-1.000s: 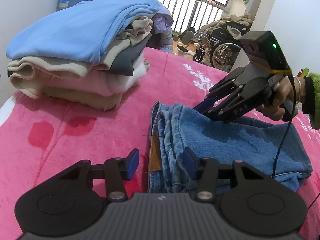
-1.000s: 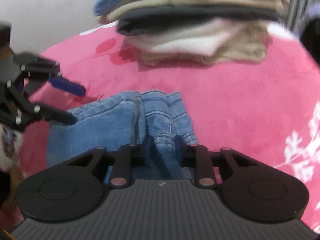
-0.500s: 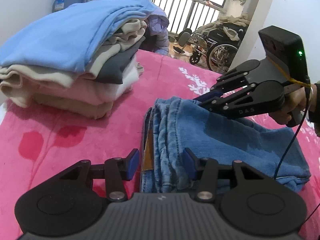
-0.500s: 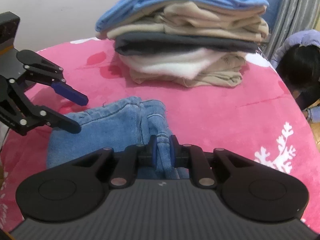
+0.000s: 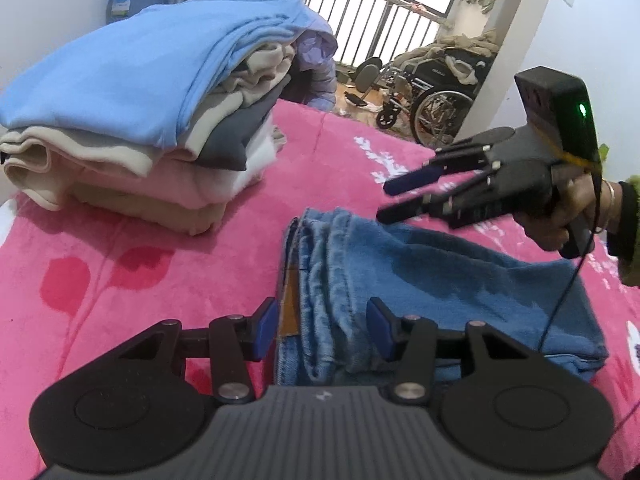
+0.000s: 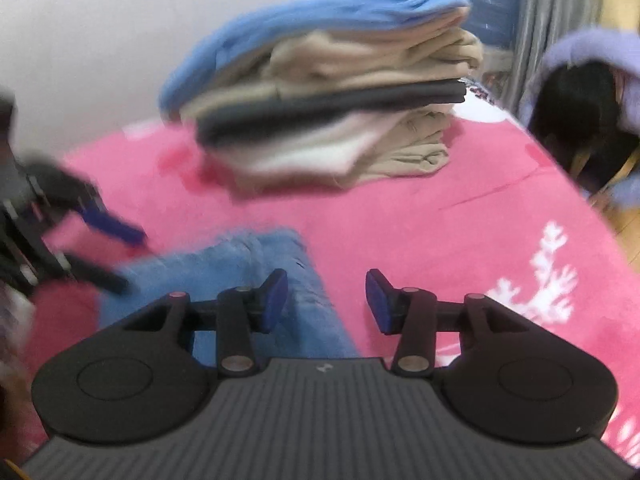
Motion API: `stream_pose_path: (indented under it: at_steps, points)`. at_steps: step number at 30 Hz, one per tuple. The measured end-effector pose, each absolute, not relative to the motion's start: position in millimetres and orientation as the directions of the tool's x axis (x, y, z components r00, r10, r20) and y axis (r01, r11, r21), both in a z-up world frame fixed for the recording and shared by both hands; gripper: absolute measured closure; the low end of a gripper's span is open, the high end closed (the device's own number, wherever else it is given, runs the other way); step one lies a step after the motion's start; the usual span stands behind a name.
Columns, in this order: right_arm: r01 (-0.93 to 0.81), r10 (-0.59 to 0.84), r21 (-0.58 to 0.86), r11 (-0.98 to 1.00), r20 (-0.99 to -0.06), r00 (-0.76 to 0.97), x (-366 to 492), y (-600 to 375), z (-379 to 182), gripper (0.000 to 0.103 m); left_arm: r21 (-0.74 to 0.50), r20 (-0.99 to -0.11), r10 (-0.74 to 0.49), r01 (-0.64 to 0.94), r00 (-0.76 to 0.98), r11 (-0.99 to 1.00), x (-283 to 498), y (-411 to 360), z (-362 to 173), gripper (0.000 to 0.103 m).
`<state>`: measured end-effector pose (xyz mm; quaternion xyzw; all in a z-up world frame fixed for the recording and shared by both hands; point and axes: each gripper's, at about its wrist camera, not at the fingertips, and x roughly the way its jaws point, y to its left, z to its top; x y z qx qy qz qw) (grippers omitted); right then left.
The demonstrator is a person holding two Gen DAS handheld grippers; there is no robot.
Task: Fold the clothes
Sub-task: 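Open the right gripper and lift it off the folded jeans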
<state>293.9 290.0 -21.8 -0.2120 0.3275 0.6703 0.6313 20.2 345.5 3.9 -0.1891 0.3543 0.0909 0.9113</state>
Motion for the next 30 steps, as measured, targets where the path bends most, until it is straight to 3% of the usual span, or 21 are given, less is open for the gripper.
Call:
stream_pose_path:
  at_steps: [4,12,15,19,24,26,30]
  points:
    - [-0.919,0.703,0.395,-0.006,-0.652,-0.285,305,291,-24,0.057,-0.295,-0.69,-0.014,-0.264,0.724,0.918,20,339,5,0.053]
    - [-0.827,0.589,0.563,-0.013,-0.664,-0.461,300,326,-58,0.053,-0.278,-0.707,-0.014,-0.26,0.707,0.925,20,331,0,0.055]
    - [-0.792,0.569,0.61,-0.018,-0.645,-0.51,302,328,-63,0.045,-0.29,-0.711,-0.024,-0.262,0.703,0.921,20,332,-2,0.055]
    - [-0.767,0.575,0.642,0.015,-0.632,-0.519,306,332,-70,0.044,-0.305,-0.717,-0.022,-0.285,0.697,0.909,23,334,-5,0.055]
    - [-0.783,0.582,0.622,-0.01,-0.633,-0.51,294,329,-67,0.044,-0.293,-0.705,0.02,-0.316,0.709,0.902,21,331,-3,0.066]
    - [-0.796,0.585,0.605,-0.021,-0.639,-0.5,289,327,-65,0.047,-0.287,-0.7,0.028,-0.316,0.714,0.904,20,330,-2,0.07]
    - [-0.847,0.597,0.531,-0.024,-0.672,-0.438,282,325,-62,0.073,-0.251,-0.694,0.058,-0.317,0.718,0.914,22,326,0,0.08]
